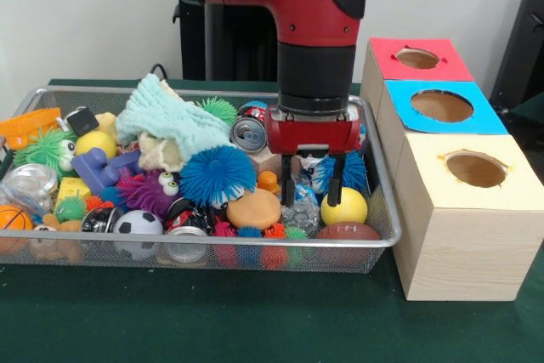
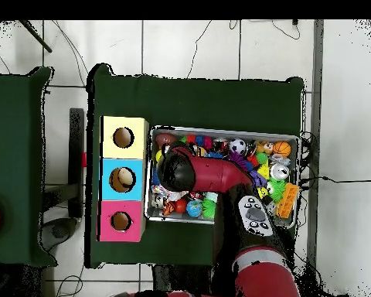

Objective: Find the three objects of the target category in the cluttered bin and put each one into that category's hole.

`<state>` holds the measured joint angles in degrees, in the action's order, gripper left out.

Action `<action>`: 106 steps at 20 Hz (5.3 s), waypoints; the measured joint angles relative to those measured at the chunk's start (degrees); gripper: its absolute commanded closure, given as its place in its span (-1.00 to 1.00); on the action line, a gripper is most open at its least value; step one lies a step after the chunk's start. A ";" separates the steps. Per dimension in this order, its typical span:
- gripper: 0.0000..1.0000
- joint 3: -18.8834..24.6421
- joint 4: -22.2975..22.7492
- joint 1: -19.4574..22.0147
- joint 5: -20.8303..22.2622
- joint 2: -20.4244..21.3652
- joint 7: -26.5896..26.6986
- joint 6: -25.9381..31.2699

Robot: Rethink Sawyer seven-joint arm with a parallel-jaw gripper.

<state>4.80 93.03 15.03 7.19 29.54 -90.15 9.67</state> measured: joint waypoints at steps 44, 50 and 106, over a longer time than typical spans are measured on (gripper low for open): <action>-1.00 -0.07 6.10 0.72 -0.03 -3.50 0.00 -0.33; -1.00 -0.12 5.18 0.58 -0.04 -4.91 0.00 -2.48; 1.00 -4.52 12.06 -6.19 -9.90 22.02 0.00 15.94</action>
<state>0.27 105.09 8.84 -2.71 51.56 -90.15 25.61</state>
